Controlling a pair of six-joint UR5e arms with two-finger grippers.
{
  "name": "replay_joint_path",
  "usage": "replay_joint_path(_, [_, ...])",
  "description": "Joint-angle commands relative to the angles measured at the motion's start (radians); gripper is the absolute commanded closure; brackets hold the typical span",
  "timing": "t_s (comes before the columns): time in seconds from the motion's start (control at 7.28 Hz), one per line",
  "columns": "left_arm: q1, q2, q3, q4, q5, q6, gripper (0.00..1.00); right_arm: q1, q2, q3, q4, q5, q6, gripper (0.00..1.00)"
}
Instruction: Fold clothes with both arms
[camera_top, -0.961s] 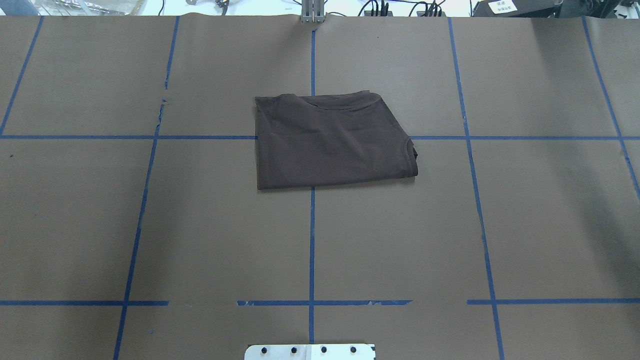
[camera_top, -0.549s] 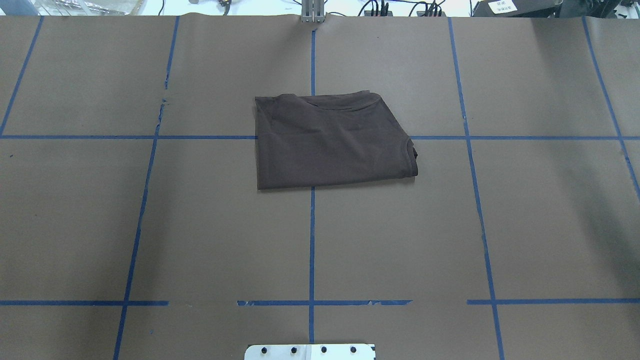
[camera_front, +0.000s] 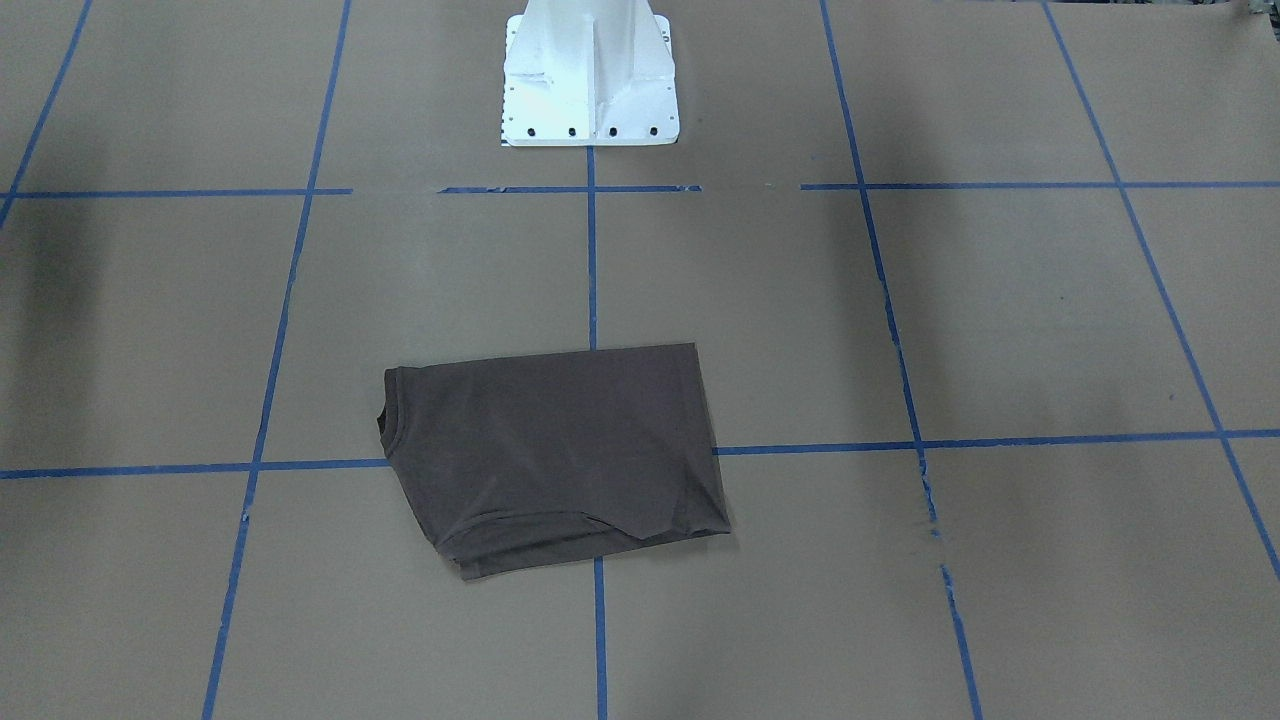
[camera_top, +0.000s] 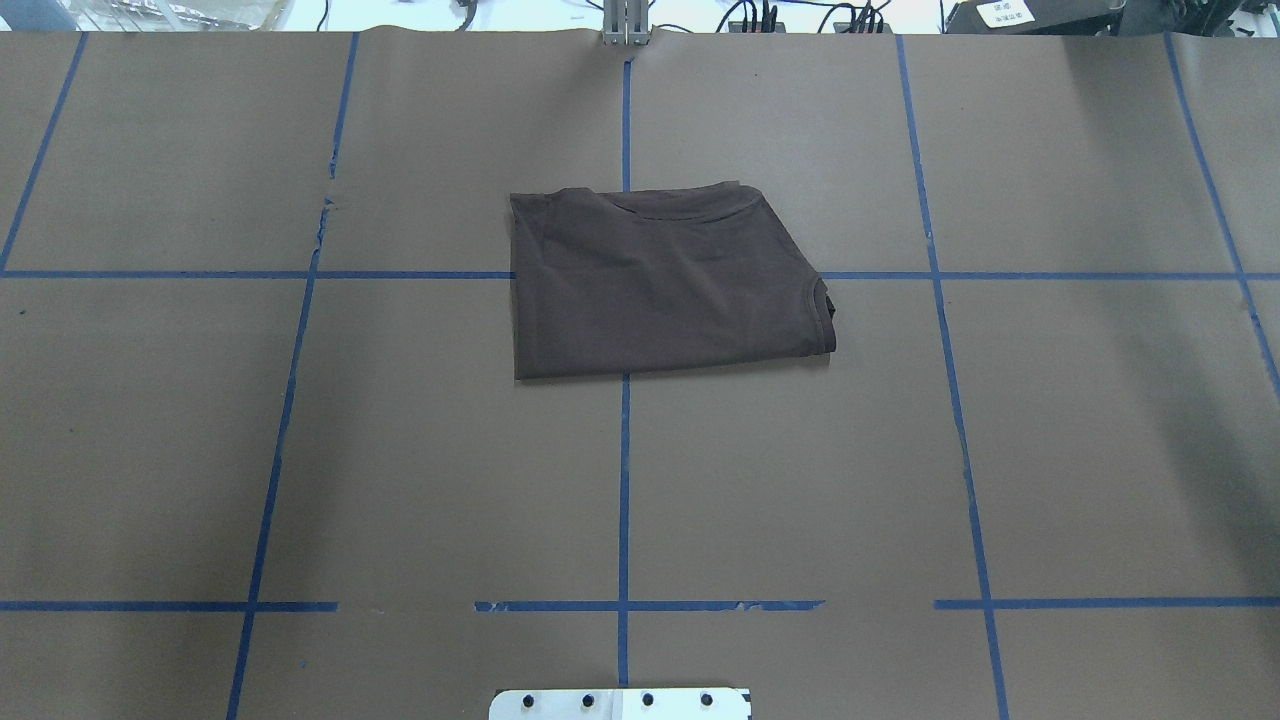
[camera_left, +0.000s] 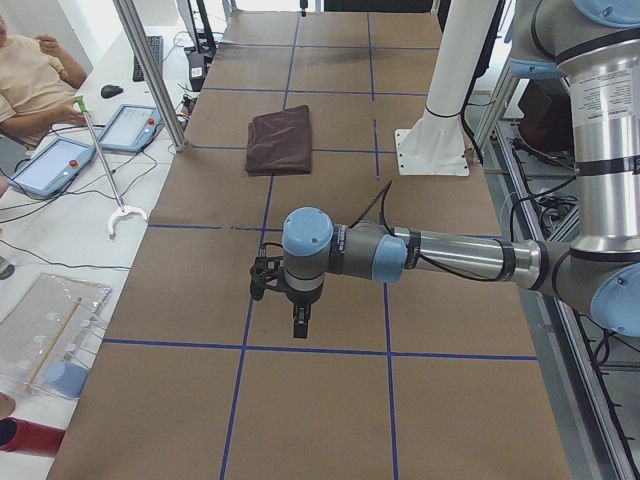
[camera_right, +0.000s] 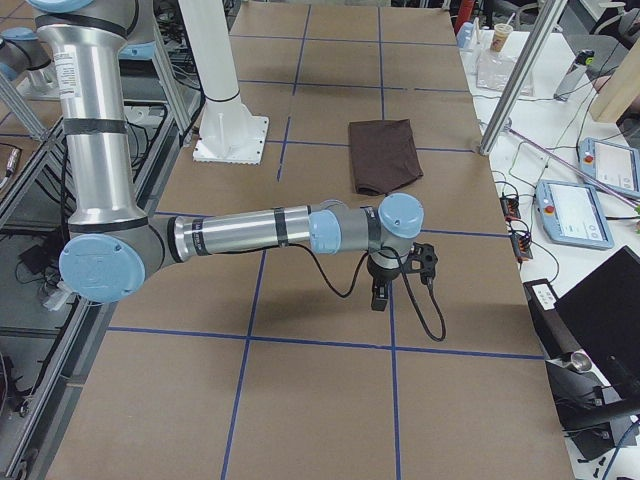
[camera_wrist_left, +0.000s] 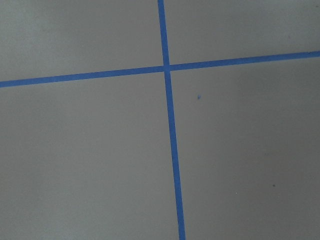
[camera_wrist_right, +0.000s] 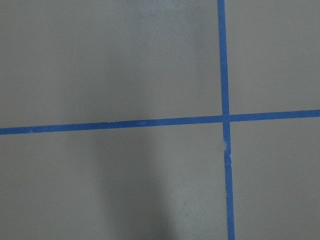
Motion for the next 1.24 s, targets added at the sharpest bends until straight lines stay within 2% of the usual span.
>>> replay_joint_path(0.0, [0.052,-0.058,-0.023,0.150,0.004,-0.013,0.00,0.000,0.003,0.000,0.001,-0.007,-0.002,0.00])
replay_joint_path(0.14, [0.079,-0.043,-0.020,0.139,0.009,0.031,0.00,0.000,0.001,0.001,0.001,-0.007,-0.004,0.00])
replay_joint_path(0.27, [0.081,-0.025,-0.006,0.136,0.007,0.220,0.00,0.000,0.001,0.004,0.001,-0.007,-0.004,0.00])
replay_joint_path(0.41, [0.080,-0.022,-0.020,0.139,0.012,0.269,0.00,0.000,0.000,0.004,0.001,-0.007,-0.004,0.00])
replay_joint_path(0.82, [0.067,-0.067,0.067,0.094,0.033,0.259,0.00,0.000,0.001,0.006,0.001,-0.004,-0.002,0.00])
replay_joint_path(1.1, [0.035,-0.106,0.078,0.093,0.030,0.187,0.00,0.000,0.004,0.006,0.001,-0.006,0.000,0.00])
